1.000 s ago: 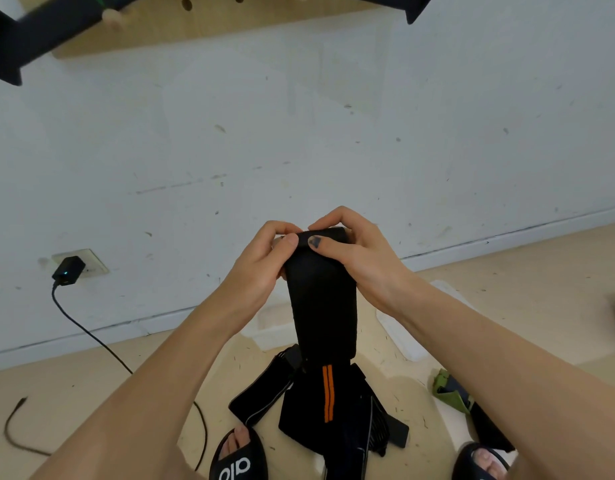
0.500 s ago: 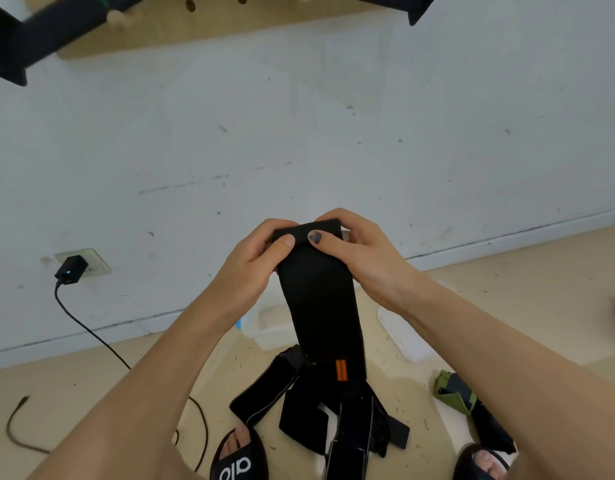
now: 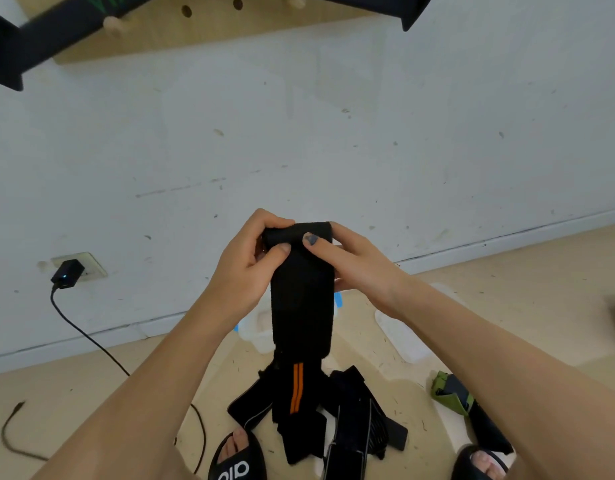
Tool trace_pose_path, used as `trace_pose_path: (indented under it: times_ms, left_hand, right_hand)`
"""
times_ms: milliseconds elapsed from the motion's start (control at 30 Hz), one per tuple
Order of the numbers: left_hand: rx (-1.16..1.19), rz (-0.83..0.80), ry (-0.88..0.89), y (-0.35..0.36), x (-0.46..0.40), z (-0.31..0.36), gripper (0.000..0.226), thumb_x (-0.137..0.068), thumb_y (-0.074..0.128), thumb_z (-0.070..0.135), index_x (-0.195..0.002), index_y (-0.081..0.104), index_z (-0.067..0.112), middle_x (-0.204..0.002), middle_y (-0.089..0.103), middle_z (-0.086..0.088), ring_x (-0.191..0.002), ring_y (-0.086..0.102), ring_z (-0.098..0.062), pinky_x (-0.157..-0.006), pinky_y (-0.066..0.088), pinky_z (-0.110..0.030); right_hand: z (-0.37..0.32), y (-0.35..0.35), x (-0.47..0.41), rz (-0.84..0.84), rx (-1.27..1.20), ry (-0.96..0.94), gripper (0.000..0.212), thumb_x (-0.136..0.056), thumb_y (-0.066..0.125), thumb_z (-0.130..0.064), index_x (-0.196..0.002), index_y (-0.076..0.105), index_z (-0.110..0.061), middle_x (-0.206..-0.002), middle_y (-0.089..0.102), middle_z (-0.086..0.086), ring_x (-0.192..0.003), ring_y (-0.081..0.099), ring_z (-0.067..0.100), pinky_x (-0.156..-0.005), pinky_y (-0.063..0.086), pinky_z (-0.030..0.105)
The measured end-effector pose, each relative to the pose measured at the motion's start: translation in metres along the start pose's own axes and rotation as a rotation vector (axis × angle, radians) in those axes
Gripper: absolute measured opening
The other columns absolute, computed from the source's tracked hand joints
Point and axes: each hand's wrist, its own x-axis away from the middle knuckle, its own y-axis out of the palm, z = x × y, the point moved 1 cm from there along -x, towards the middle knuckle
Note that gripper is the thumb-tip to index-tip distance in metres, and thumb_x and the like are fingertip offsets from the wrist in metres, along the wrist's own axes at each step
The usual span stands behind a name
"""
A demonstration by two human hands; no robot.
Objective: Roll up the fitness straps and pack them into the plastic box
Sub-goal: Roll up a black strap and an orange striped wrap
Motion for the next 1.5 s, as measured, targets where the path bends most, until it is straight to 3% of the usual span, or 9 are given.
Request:
trace_pose_path:
  times_ms: [167, 333, 567, 767, 933, 1133, 1267, 1400, 1500]
  left_hand:
    - [-0.015, 0.016, 0.040, 0.005, 0.000, -0.001, 0.031, -0.100, 0.055, -0.002, -0.104, 0.061, 0.027, -0.106, 0.068, 0.002, -0.104, 0.066, -0.017, -0.087, 0.056, -0.031]
    - [0.086, -0.009, -0.073, 0.008, 0.000, -0.001, 0.028, -0.102, 0.050, -0.002, -0.108, 0.056, 0.024, -0.106, 0.066, 0.003, -0.100, 0.065, -0.009, -0.084, 0.055, -0.023]
    - [0.484, -0.107, -0.253, 0.011, -0.004, -0.002, 0.016, -0.101, 0.042, 0.022, -0.111, 0.054, 0.024, -0.111, 0.067, -0.005, -0.101, 0.066, -0.015, -0.085, 0.056, -0.030]
    - [0.378, 0.010, -0.233, 0.012, -0.005, -0.003, 0.021, -0.097, 0.044, 0.013, -0.097, 0.058, 0.029, -0.098, 0.069, 0.004, -0.093, 0.065, -0.007, -0.077, 0.053, -0.026]
    - [0.272, -0.018, -0.182, 0.018, -0.002, 0.003, 0.030, -0.103, 0.034, -0.001, -0.109, 0.051, 0.023, -0.106, 0.059, -0.003, -0.087, 0.061, -0.002, -0.074, 0.052, -0.020]
    - [0.294, -0.054, -0.296, 0.018, -0.005, -0.004, 0.034, -0.091, 0.043, 0.038, -0.121, 0.052, 0.024, -0.118, 0.060, -0.001, -0.103, 0.063, -0.006, -0.084, 0.052, -0.024]
    - [0.329, -0.024, -0.276, 0.018, -0.004, -0.002, 0.022, -0.097, 0.047, 0.022, -0.117, 0.055, 0.021, -0.113, 0.063, -0.002, -0.099, 0.066, -0.006, -0.084, 0.053, -0.026]
    - [0.283, -0.024, -0.224, 0.024, -0.002, 0.003, 0.024, -0.104, 0.040, 0.000, -0.121, 0.049, 0.014, -0.115, 0.061, -0.008, -0.092, 0.065, -0.004, -0.078, 0.055, -0.021]
    - [0.276, -0.012, -0.194, 0.023, -0.003, 0.003, 0.024, -0.101, 0.046, 0.004, -0.121, 0.050, 0.016, -0.113, 0.061, -0.006, -0.095, 0.064, -0.005, -0.082, 0.055, -0.024]
  right_hand:
    - [0.000, 0.006, -0.002, 0.103, -0.015, -0.058, 0.026, -0.104, 0.058, -0.039, -0.118, 0.066, -0.018, -0.108, 0.074, 0.009, -0.099, 0.075, 0.021, -0.087, 0.063, 0.047]
    - [0.001, 0.002, -0.004, 0.088, -0.068, -0.123, 0.020, -0.102, 0.065, -0.025, -0.116, 0.068, -0.012, -0.103, 0.073, 0.009, -0.096, 0.073, 0.021, -0.080, 0.060, 0.030]
    - [0.001, -0.002, -0.004, 0.056, -0.026, -0.144, 0.016, -0.102, 0.064, -0.019, -0.117, 0.067, -0.014, -0.100, 0.070, 0.009, -0.092, 0.070, 0.018, -0.074, 0.056, 0.027]
    - [0.002, 0.007, -0.003, 0.036, -0.060, 0.002, 0.028, -0.102, 0.060, -0.041, -0.122, 0.064, -0.022, -0.115, 0.074, 0.004, -0.099, 0.074, 0.013, -0.080, 0.062, 0.030]
    - [0.001, 0.011, -0.006, 0.169, 0.044, -0.015, 0.038, -0.103, 0.054, -0.048, -0.117, 0.062, -0.014, -0.118, 0.071, 0.008, -0.108, 0.071, 0.021, -0.098, 0.057, 0.042]
    - [0.001, 0.006, -0.005, 0.156, 0.021, -0.070, 0.025, -0.105, 0.059, -0.028, -0.117, 0.059, -0.006, -0.116, 0.066, 0.021, -0.108, 0.068, 0.034, -0.095, 0.056, 0.047]
    - [-0.001, 0.003, -0.004, 0.107, -0.062, -0.053, 0.021, -0.104, 0.058, -0.026, -0.119, 0.060, -0.011, -0.108, 0.066, 0.009, -0.100, 0.067, 0.019, -0.087, 0.054, 0.037]
    - [0.000, 0.006, -0.004, 0.132, -0.006, 0.009, 0.034, -0.103, 0.057, -0.043, -0.121, 0.056, -0.014, -0.117, 0.066, 0.004, -0.108, 0.069, 0.018, -0.098, 0.057, 0.041]
    - [-0.001, 0.005, -0.005, 0.168, -0.019, -0.044, 0.033, -0.103, 0.061, -0.036, -0.119, 0.056, -0.008, -0.109, 0.066, 0.006, -0.102, 0.068, 0.019, -0.093, 0.056, 0.044]
